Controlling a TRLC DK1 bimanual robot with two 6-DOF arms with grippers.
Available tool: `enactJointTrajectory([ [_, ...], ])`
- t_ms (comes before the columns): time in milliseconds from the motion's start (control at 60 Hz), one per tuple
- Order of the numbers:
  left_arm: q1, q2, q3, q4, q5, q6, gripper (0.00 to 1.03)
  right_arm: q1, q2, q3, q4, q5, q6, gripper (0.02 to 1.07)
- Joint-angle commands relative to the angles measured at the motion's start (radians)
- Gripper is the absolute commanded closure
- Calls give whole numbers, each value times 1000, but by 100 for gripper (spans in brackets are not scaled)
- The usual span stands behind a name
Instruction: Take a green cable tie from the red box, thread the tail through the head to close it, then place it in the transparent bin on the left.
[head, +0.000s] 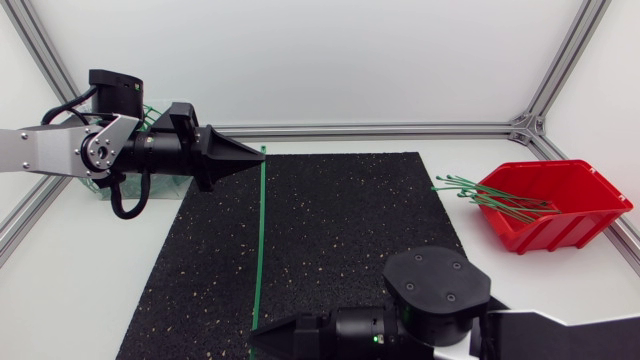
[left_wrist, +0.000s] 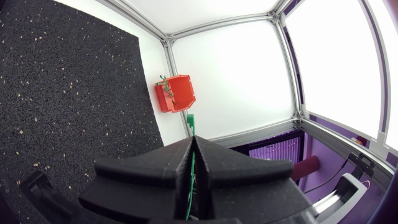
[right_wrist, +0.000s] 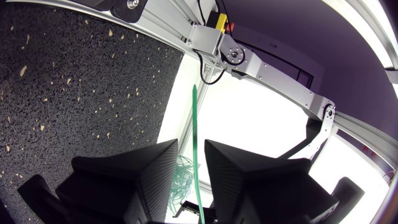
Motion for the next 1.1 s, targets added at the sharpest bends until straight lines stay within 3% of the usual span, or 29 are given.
enactJointTrajectory([
  [0, -10, 17, 19, 12, 14, -23, 100, -3, 17, -2, 21, -3, 2, 80],
  [433, -14, 17, 22, 20, 14, -26, 100, 5, 14, -5, 24, 0, 2, 90],
  [917, -19, 18, 24, 24, 13, -29, 100, 28, -7, -27, 21, 14, 23, 90],
  [1083, -19, 17, 22, 24, 13, -29, 100, 28, -7, -31, 12, 20, 36, 96],
])
